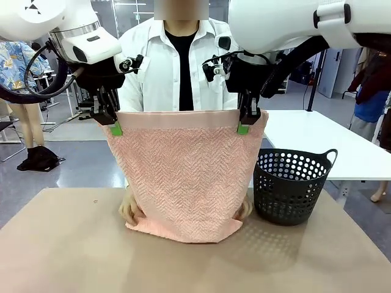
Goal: Fold the towel.
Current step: Release the end of the 100 cm Hotel Towel you were holding.
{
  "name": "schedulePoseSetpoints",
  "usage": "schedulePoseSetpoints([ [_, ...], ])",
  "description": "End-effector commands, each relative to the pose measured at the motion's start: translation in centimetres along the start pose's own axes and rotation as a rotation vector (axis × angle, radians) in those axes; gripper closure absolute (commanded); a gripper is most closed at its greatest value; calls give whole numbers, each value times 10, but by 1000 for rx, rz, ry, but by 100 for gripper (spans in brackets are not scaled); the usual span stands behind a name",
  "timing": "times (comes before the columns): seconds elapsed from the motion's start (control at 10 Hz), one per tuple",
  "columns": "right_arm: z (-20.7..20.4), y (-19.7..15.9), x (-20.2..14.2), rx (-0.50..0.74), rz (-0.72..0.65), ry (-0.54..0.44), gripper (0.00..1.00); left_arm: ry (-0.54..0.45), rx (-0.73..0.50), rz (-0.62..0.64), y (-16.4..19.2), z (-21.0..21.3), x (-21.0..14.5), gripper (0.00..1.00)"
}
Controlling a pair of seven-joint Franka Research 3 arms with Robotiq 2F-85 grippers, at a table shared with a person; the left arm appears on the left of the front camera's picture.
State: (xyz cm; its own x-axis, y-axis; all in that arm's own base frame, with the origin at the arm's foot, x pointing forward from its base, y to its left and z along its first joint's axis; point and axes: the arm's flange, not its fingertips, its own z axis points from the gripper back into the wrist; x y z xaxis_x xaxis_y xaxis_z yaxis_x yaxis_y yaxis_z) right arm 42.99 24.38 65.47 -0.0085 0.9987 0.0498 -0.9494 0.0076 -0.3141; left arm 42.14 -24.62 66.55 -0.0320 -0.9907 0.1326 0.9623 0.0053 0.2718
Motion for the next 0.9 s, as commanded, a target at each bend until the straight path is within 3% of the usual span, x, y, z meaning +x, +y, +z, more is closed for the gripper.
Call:
schedulePoseSetpoints([
  [0.0, 3, 1, -2, -4, -1, 0, 100, 7, 8, 10, 0, 2, 0, 100],
  [0.8, 3, 1, -2, -4, -1, 0, 100, 7, 8, 10, 0, 2, 0, 100],
])
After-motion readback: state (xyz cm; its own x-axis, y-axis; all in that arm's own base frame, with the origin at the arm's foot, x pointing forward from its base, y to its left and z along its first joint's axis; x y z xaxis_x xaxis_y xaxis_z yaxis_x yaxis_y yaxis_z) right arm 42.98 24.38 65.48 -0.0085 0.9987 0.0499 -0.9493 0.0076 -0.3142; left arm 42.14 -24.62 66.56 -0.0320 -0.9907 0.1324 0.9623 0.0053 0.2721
